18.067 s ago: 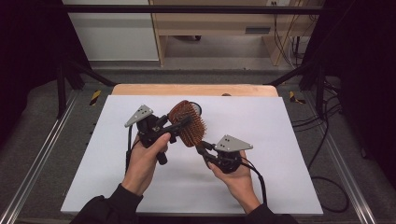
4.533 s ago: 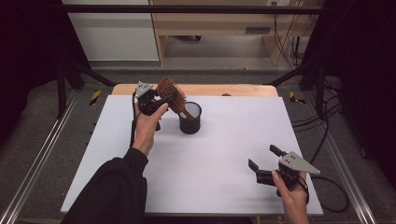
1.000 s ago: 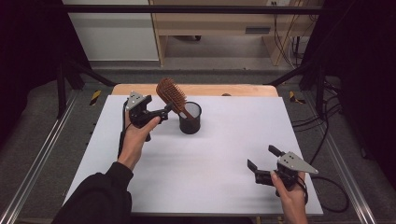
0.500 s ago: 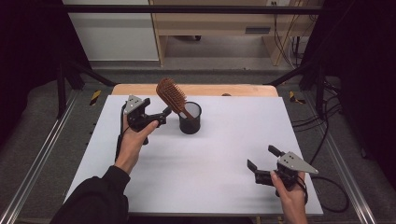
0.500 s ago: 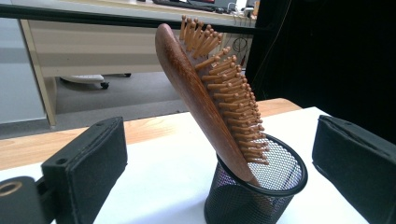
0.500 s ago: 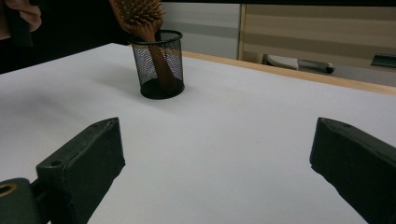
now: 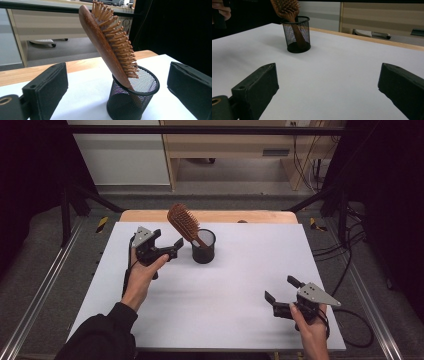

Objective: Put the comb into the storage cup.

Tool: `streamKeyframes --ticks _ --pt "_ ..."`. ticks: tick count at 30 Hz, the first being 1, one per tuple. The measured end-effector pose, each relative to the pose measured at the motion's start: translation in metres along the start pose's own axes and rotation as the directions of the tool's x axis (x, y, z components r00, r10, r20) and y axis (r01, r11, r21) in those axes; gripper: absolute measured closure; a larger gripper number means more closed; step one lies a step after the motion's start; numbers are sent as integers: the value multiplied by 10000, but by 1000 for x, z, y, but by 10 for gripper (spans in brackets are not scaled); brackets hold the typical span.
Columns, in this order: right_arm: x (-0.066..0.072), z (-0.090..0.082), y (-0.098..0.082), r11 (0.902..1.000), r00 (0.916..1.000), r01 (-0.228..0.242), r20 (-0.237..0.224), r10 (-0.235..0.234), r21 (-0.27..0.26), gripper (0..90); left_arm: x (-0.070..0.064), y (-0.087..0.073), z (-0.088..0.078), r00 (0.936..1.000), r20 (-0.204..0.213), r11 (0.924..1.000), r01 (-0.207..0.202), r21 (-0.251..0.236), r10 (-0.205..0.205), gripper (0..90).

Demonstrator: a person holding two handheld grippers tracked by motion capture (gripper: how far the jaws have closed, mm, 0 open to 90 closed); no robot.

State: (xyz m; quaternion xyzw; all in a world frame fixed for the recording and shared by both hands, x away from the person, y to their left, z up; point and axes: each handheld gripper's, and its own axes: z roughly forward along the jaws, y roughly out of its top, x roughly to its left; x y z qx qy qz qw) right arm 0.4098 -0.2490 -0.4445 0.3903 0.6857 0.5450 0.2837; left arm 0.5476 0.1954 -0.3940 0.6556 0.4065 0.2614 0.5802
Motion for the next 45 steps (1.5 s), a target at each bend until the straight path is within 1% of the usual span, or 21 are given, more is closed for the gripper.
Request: streamKeyframes --ticks 12,17,19,21,26,28,35,38,40,45 --pt "0 0 0 10000 10000 8 -20 -8 12 29 0 -8 -10 10000 46 10000 -34 -2 34 34" --pt "0 0 0 10000 10000 12 -26 -12 26 29 0 -12 -16 10000 53 10000 -26 -83 27 34" --pt "0 0 0 10000 10000 9 -15 -9 24 29 -1 -15 -19 9999 -18 9999 -135 -90 135 34" --pt "0 0 0 10000 10000 9 -22 -9 29 29 0 -17 -23 9997 -52 9997 -245 -96 245 34" --pt "0 0 0 10000 10000 -4 -16 4 39 29 2 -22 -33 9996 -101 9995 -284 -143 282 33" --pt "0 0 -1 10000 10000 5 -16 -5 42 29 3 -24 -38 9993 -129 9992 -356 -155 354 32" --pt "0 1 -1 10000 10000 44 -5 -44 73 29 8 -29 -55 9990 -195 9989 -415 -195 411 32" --pt "0 1 -1 10000 10000 32 6 -32 78 29 10 -32 -63 9959 -324 9964 -849 -61 846 30" --pt "0 1 -1 10000 10000 21 11 -21 73 29 13 -34 -69 9967 -237 9970 -772 -17 771 29" --pt "-1 1 -1 10000 10000 20 76 -20 -10 29 20 -36 -86 9955 -397 9963 -860 -83 856 28"
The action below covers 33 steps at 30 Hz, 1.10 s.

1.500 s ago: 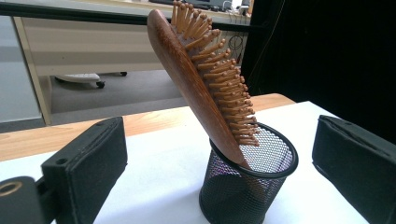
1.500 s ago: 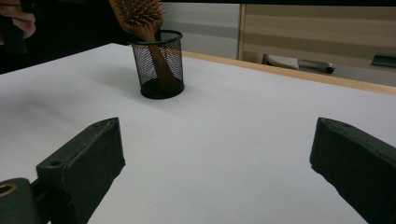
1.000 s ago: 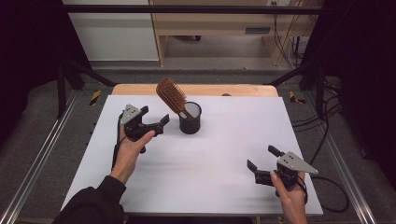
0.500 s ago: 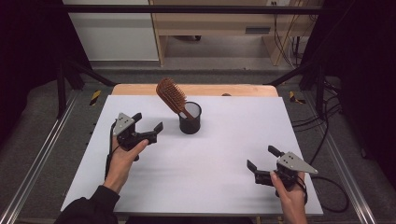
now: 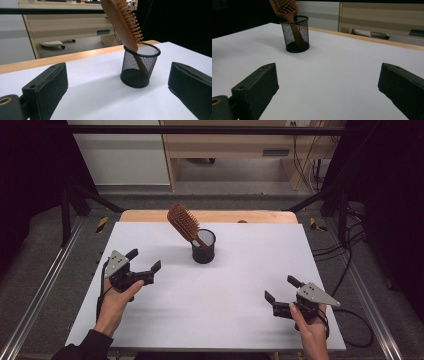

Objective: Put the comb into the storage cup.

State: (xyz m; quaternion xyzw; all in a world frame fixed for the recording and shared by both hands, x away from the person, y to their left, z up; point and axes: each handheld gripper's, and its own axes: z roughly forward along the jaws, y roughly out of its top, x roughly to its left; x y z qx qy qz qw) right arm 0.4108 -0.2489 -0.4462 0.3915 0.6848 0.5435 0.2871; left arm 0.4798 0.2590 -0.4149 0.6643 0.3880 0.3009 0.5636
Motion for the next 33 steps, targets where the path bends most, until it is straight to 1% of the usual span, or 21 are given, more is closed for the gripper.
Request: streamKeyframes --ticks 5,9,16,20,22,24,26,27,30,31,33 --pt "-1 1 -1 9999 9999 84 142 -83 -82 30 6 -5 -17 10000 -78 10000 -39 -30 39 28" --pt "-1 1 -1 9998 9996 191 190 -189 -87 31 10 -9 -28 9999 -170 10000 11 -80 -13 28" --pt "-2 2 -2 9998 9996 181 236 -179 -64 31 19 -14 -46 9999 -160 9999 62 -115 -64 28" --pt "-3 2 -3 9997 9995 233 234 -231 -85 31 24 -15 -54 9998 -185 9998 29 -184 -32 28" --pt "-3 2 -3 9997 9994 241 245 -238 -108 31 26 -16 -57 9996 -278 9997 23 -225 -29 28" --pt "-4 2 -4 9995 9993 270 258 -267 -137 31 27 -16 -61 9995 -282 9995 140 -277 -147 28" --pt "-4 1 -4 9995 9992 271 288 -265 -190 32 29 -16 -64 9994 -297 9992 165 -363 -176 28" --pt "-4 1 -4 9994 9992 281 291 -275 -207 32 30 -16 -67 9993 -364 9992 100 -376 -114 29" --pt "-4 1 -4 9992 9990 333 289 -327 -233 32 32 -18 -72 9992 -381 9991 100 -420 -116 28" --pt "-5 1 -5 9991 9990 353 289 -346 -238 32 32 -19 -73 9994 -316 9989 148 -442 -162 28" --pt "-5 1 -5 9990 9989 373 286 -366 -241 31 33 -21 -76 9994 -350 9989 58 -463 -74 28"
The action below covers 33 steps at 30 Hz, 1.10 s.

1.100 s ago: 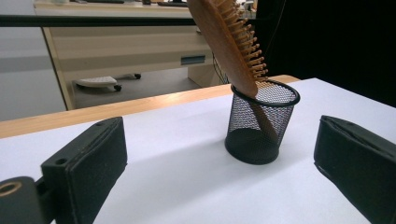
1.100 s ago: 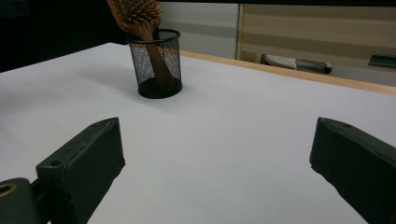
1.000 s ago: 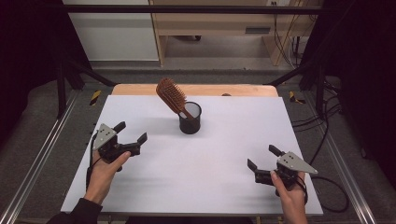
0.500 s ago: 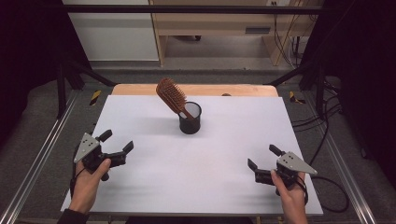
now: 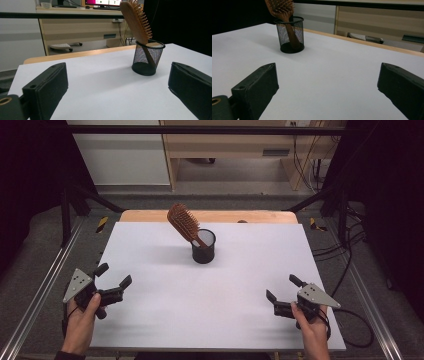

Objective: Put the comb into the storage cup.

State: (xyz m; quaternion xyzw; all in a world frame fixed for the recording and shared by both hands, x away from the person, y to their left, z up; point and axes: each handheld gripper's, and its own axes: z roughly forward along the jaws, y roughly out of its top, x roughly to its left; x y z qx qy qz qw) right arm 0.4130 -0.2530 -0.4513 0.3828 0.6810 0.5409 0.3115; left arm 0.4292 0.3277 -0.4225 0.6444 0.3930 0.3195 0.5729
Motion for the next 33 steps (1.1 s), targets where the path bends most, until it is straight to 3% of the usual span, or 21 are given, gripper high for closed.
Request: streamKeyframes --ticks 10,24,33 --pt "-1 -1 -1 10000 10000 55 -12 -55 -76 31 -2 -6 -7 9996 269 10000 -67 -73 69 28" --pt "-4 -3 -3 9990 9996 -289 -31 288 -335 31 -7 -13 -10 9981 598 9996 -155 -222 168 28" --pt "-3 -3 -3 9990 9996 -275 -57 273 -342 30 -12 -19 -9 9963 845 9999 -118 -104 127 27"
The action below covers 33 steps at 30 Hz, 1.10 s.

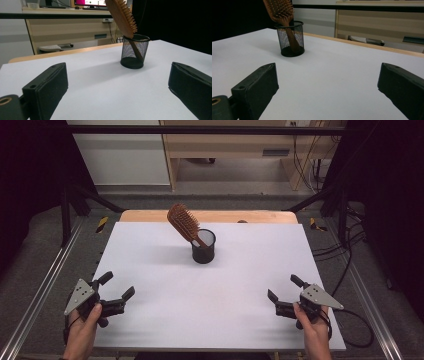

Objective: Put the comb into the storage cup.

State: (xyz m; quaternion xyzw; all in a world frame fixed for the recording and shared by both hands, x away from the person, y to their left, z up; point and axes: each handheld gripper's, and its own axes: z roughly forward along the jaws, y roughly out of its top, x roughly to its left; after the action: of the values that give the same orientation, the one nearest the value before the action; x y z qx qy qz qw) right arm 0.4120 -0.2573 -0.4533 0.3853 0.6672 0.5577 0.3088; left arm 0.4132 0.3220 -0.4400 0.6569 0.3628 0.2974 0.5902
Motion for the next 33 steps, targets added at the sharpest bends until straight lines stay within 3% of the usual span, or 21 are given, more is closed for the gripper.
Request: streamKeyframes --ticks 15,33 --pt "1 1 -1 9999 10000 -10 -75 9 -122 27 -8 -4 1 9995 279 9999 -136 -8 136 27" --pt "9 6 -2 9995 9982 270 -527 -278 -153 27 -11 -8 -11 9998 174 9990 73 -442 -65 27"
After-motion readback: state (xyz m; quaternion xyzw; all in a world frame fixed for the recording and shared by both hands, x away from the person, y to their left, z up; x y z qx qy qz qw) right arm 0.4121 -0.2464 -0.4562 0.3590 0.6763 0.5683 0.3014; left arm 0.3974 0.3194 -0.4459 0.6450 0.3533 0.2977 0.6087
